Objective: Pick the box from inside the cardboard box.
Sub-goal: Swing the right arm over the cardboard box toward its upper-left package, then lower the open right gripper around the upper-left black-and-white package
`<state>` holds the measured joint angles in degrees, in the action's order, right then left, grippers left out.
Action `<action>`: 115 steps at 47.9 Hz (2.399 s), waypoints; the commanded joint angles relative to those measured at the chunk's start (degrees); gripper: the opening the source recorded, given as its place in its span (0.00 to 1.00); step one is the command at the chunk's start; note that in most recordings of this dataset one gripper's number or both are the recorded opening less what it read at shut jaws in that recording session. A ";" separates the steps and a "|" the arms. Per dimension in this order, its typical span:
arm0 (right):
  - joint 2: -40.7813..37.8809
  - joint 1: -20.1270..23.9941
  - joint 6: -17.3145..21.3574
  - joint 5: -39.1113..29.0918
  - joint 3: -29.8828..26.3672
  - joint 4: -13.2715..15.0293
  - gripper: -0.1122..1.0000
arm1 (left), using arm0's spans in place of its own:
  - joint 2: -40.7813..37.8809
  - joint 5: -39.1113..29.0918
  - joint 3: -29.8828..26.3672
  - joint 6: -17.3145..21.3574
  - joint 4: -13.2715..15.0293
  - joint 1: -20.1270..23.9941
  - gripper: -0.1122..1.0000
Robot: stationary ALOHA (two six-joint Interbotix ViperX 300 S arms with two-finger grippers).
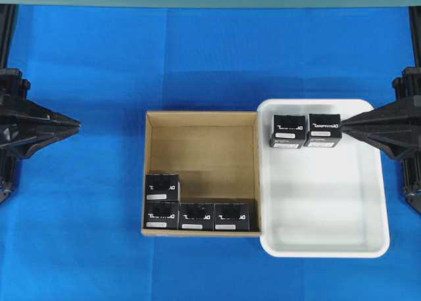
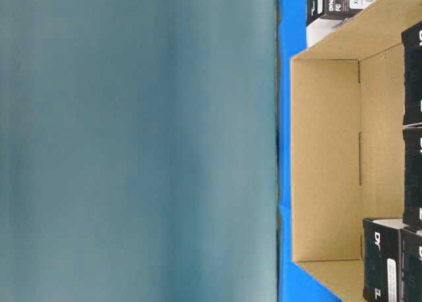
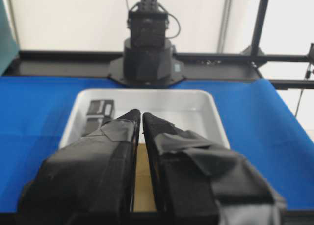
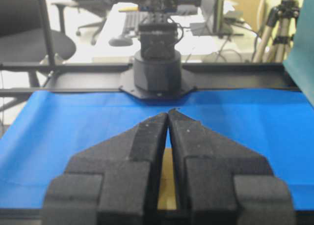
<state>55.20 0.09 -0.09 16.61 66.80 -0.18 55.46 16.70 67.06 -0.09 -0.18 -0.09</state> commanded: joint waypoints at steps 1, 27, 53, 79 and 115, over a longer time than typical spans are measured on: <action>-0.70 -0.35 0.53 0.26 -0.62 -0.26 0.23 | -0.44 -0.88 -1.32 -0.88 -0.79 0.26 0.23; -16.26 -1.41 11.16 -32.17 -20.92 -5.89 0.11 | 4.22 -15.12 -4.66 -1.32 -0.88 0.18 0.04; -48.43 -2.46 10.02 -67.41 -55.37 -5.80 0.11 | 4.48 -24.17 -5.27 -3.52 -0.79 -0.62 0.04; -69.43 -2.72 -1.76 -79.54 -76.29 -5.89 0.11 | 8.17 -36.83 -6.15 -3.78 -0.79 -2.02 0.04; -80.68 -3.60 -8.79 -84.90 -85.25 -15.82 0.13 | 10.46 -41.40 -6.86 -3.78 -0.79 -1.32 0.04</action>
<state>-24.87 -3.16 -8.61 -68.55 -17.84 -15.29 66.36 -24.96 61.88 -3.78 -0.79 -1.49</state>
